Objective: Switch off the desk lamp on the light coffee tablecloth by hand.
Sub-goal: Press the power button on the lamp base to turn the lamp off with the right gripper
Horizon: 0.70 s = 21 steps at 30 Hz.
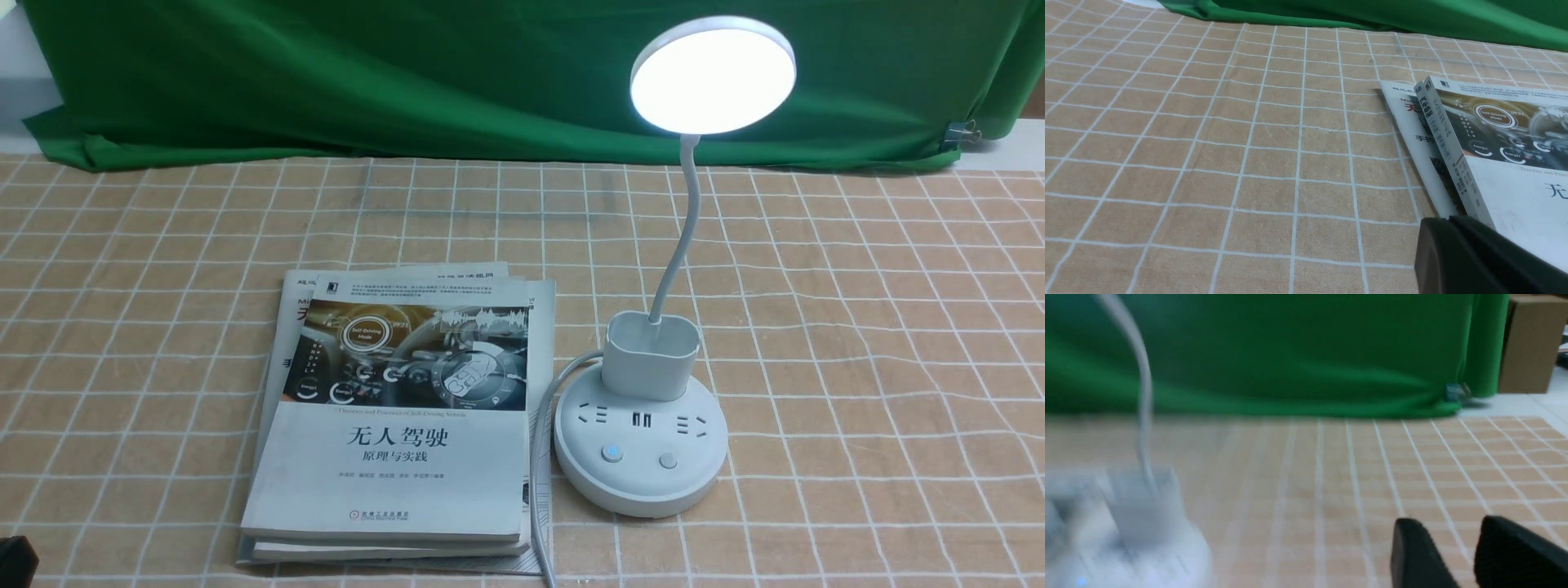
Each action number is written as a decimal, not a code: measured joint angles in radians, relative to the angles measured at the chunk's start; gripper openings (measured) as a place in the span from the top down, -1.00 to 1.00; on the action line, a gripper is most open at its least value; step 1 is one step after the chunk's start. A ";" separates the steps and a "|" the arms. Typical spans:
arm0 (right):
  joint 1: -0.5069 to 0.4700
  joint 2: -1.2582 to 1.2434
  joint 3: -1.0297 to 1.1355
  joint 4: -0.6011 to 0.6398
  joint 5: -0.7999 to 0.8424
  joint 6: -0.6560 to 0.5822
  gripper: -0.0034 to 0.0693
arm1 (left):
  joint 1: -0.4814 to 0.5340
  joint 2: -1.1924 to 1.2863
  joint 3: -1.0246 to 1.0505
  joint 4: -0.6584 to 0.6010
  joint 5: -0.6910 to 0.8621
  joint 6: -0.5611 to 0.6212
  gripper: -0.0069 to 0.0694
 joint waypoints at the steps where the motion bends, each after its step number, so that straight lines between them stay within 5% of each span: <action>1: 0.000 0.000 0.000 0.018 -0.045 0.060 0.24 | 0.000 0.000 0.000 0.000 0.000 0.000 0.81; 8: 0.000 0.000 0.000 0.058 -0.256 0.379 0.24 | 0.000 0.000 0.000 0.000 0.000 0.000 0.81; 16: 0.000 0.000 0.000 0.063 -0.282 0.441 0.27 | 0.000 0.000 0.000 0.000 0.000 0.000 0.81; 21: 0.026 0.072 -0.114 0.064 -0.065 0.382 0.62 | 0.000 0.000 0.000 0.000 0.000 0.000 0.81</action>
